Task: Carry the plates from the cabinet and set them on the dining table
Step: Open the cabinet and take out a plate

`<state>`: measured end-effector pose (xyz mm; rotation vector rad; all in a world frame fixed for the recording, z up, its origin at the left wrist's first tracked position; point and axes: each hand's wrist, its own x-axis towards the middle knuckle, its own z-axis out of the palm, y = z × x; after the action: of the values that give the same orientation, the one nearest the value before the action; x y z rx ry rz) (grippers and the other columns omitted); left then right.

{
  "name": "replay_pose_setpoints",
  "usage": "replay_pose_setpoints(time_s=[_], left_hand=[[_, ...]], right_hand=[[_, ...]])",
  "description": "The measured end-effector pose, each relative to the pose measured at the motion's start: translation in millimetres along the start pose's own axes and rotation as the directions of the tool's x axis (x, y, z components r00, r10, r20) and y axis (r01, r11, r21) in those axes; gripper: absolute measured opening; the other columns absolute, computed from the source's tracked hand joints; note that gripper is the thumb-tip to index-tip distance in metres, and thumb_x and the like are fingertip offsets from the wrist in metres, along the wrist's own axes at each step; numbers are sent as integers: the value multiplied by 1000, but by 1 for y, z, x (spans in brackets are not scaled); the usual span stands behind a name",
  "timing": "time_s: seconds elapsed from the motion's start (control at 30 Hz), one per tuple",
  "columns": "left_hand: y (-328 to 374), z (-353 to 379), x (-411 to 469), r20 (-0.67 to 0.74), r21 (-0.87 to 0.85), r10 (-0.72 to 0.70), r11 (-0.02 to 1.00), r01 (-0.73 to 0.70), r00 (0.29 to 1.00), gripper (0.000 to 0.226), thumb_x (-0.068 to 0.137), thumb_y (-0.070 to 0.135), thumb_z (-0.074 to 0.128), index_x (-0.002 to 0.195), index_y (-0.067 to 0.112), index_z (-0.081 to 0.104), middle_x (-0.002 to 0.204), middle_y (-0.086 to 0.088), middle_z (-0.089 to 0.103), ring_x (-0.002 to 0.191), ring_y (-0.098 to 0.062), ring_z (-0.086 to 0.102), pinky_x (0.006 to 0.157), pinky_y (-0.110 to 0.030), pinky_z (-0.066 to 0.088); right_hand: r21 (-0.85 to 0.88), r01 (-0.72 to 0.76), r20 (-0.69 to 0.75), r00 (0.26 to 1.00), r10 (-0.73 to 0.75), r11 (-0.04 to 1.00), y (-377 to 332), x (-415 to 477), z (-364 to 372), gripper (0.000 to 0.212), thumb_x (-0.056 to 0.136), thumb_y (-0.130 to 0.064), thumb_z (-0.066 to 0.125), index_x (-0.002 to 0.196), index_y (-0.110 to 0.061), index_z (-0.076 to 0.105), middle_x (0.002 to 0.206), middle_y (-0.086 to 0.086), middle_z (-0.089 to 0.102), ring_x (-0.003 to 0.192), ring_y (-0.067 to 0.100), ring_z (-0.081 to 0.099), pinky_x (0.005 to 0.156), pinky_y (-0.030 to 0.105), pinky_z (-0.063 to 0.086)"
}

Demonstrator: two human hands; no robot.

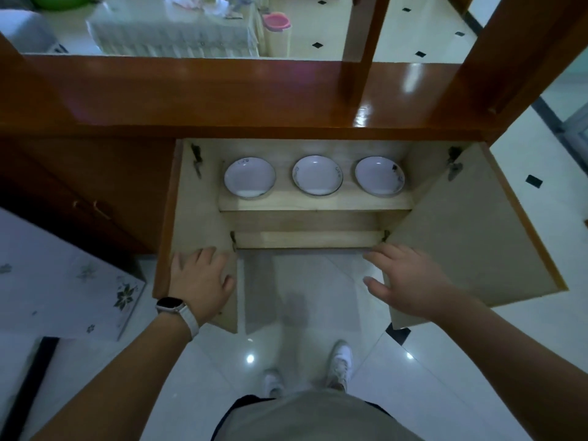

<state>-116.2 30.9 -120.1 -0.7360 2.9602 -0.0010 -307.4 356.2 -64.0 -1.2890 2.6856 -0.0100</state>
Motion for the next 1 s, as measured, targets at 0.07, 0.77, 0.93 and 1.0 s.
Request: replay_pose_setpoints(time_s=[0.07,0.77,0.93,1.0], left_hand=[[-17,-2,0,-40,-23,16,1000,-17,999,43,81,35,63,120,19,63,123,-11,64,109,-33,59,98,-57,37],[-58,-4,31,-51,-113,15,993,-20,999,48,79,43,50,119,20,61,124,-9,64,110,-32,59,97,-55,41],[-54,-2,62,-32,-123,-8,992,4,999,52,80,46,44,120,19,61,126,-11,63,112,-34,57,98,-54,39],[-50,-3,76,-34,-127,-14,992,10,999,52,79,46,44,119,18,61,124,-11,63,110,-34,57,98,-55,39]], right_hand=[[6,17,-3,1000,-17,1000,-20,5,-2,54,88,-55,47,128,-21,60,130,2,60,116,24,56,91,38,42],[45,78,-53,996,-76,996,-91,92,8,52,93,-53,46,133,-22,54,139,3,54,128,24,47,102,39,33],[83,114,-56,992,-109,990,-80,136,12,53,91,-53,44,129,-19,58,132,6,59,121,26,53,100,42,39],[92,128,-50,991,-124,988,-75,153,13,53,89,-53,43,126,-18,60,125,7,63,114,27,57,96,42,42]])
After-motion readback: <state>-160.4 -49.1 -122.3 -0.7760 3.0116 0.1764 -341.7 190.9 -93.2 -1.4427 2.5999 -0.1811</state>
